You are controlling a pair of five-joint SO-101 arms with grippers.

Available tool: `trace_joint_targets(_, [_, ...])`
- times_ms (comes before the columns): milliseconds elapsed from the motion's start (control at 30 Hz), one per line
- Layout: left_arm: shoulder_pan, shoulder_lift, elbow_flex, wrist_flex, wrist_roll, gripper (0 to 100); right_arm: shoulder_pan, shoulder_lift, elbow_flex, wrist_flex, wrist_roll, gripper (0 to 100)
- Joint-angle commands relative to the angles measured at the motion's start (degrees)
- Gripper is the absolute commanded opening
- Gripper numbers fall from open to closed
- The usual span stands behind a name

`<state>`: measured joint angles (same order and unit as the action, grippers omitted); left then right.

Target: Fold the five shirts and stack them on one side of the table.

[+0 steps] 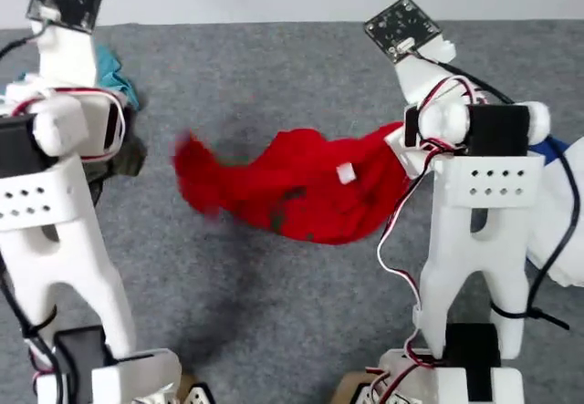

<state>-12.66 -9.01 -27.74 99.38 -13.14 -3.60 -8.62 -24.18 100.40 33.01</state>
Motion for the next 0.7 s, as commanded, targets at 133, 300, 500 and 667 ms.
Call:
trace_joint_targets(133, [-0.4,-6.5,8.6,1.1,-1.8,18,0.8,-2.3,0.1,2.0,1.1,1.0])
trace_joint_targets(300, [0.4,-6.6,16.1,1.1,-1.8,18,2.4,-2.2,0.7,1.7,1.1,1.0])
trace_joint_targets(500, [10.9,-6.6,31.9,1.0,-5.0,18,3.6,-2.2,4.6,1.6,1.1,1.0])
trace_joint_targets(667, [17.6,-6.6,42.8,-3.1,-11.6,18,5.3,-2.2,4.8,1.6,1.1,1.0])
